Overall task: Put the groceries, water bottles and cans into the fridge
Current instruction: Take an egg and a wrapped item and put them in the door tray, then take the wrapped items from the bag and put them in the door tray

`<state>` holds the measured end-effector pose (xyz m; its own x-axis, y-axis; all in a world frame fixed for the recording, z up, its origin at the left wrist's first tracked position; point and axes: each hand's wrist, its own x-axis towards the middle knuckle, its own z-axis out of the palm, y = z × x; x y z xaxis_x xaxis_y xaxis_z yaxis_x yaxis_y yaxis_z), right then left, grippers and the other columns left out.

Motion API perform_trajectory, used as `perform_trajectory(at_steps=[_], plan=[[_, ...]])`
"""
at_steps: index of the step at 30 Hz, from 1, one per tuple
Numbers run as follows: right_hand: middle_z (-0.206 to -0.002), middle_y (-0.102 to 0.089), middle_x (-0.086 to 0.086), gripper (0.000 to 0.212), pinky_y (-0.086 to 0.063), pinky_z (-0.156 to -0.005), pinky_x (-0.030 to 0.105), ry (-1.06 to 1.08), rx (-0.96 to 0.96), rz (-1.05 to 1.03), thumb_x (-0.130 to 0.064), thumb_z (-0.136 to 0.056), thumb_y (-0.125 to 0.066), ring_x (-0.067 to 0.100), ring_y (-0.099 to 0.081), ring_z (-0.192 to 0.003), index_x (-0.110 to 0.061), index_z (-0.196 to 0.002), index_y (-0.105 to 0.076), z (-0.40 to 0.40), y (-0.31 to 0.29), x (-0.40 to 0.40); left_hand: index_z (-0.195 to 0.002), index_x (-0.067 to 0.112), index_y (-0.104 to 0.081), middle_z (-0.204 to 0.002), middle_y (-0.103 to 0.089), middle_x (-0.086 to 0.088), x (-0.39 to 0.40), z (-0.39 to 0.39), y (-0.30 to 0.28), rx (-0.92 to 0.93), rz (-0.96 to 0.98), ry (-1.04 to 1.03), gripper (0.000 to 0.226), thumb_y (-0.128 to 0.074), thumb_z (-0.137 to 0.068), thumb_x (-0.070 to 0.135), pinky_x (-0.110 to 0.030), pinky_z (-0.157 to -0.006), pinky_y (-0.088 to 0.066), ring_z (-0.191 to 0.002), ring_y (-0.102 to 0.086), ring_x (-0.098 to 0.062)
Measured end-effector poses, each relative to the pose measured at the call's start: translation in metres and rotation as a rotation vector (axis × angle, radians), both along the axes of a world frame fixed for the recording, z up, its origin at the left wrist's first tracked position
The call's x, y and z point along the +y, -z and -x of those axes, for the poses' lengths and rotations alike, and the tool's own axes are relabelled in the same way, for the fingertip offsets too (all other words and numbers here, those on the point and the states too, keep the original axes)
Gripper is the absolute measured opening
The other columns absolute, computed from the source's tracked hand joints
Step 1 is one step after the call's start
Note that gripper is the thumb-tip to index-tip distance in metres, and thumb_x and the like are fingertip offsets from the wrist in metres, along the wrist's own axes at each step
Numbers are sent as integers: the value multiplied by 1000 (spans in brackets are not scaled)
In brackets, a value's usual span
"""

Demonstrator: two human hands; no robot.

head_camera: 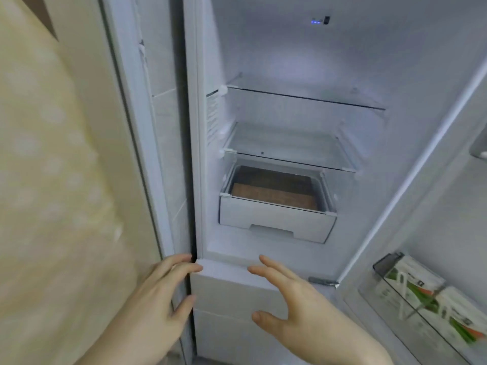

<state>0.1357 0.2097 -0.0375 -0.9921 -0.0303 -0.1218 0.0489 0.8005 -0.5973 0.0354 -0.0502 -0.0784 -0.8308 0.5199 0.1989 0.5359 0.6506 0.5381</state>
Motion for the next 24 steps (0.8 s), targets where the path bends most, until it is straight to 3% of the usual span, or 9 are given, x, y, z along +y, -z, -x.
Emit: perform_trajectory(at_steps=[2, 4, 5, 8, 12, 15, 19, 21, 24], plan=[[-157, 4, -46, 71, -21, -119, 17, -88, -38, -13, -56, -91, -65, -12, -14, -149, -62, -148, -24, 16, 4, -8, -128, 54, -47, -147, -27, 35, -12, -10, 5, 4, -3, -69, 46, -67, -91, 35, -11, -108, -20, -136, -24, 12], [-159, 7, -44, 74, -21, -124, 29, -179, -63, -45, -57, -91, -65, -3, -9, -154, -61, -150, -19, 35, 7, -18, -138, 50, -46, -153, -21, 30, -25, -20, 12, 8, 22, -145, 51, -62, -90, 39, -19, -114, -21, -142, -18, 6], [-159, 8, -43, 75, -19, -125, 30, -228, -67, -54, -57, -92, -64, -1, -7, -155, -60, -151, -19, 45, 9, -24, -142, 47, -44, -157, -16, 27, -31, -27, 17, 13, 40, -196, 55, -58, -89, 42, -23, -116, -21, -145, -14, 1], [-161, 7, -37, 77, -7, -121, 16, -411, -91, -53, -53, -94, -65, -6, 0, -153, -54, -155, -18, 73, 14, -41, -149, 45, -36, -163, -3, 22, -43, -54, 28, -31, 95, -375, 63, -53, -89, 44, -28, -121, -18, -151, -4, -7], [-162, 11, -35, 82, -8, -124, 21, -647, -130, -49, -56, -92, -64, -4, 0, -153, -53, -157, -14, 102, 21, -63, -150, 49, -29, -165, 7, 23, -47, -107, 40, -118, 159, -605, 73, -53, -82, 45, -37, -119, -29, -154, -4, -12], [-161, 13, -34, 82, -8, -122, 19, -798, -114, -75, -57, -94, -62, -6, 1, -152, -55, -156, -10, 105, 25, -82, -152, 54, -15, -161, 26, 26, -48, -150, 48, -184, 232, -768, 74, -50, -87, 49, -41, -122, -25, -151, 14, -8], [-159, 2, -36, 78, -12, -116, 11, -1027, -101, -55, -51, -93, -67, -8, -9, -150, -60, -149, -14, 83, 27, -121, -147, 50, -28, -167, -12, 16, -56, -222, 44, -139, 225, -1004, 73, -51, -78, 58, -48, -105, -47, -150, -23, -20], [-156, -4, -38, 75, -15, -112, 9, -1160, -107, -83, -53, -93, -65, -11, -15, -146, -58, -151, -18, 66, 27, -145, -146, 46, -38, -165, -23, 13, -58, -261, 36, -92, 241, -1109, 69, -59, -80, 52, -43, -106, -42, -148, -24, -18], [-157, -6, -41, 73, -21, -114, 15, -1334, -143, -115, -58, -93, -62, -10, -19, -146, -61, -151, -19, 32, 24, -183, -148, 44, -39, -165, -17, 15, -62, -314, 21, -33, 244, -1297, 62, -59, -89, 45, -33, -114, -25, -151, -14, -13]])
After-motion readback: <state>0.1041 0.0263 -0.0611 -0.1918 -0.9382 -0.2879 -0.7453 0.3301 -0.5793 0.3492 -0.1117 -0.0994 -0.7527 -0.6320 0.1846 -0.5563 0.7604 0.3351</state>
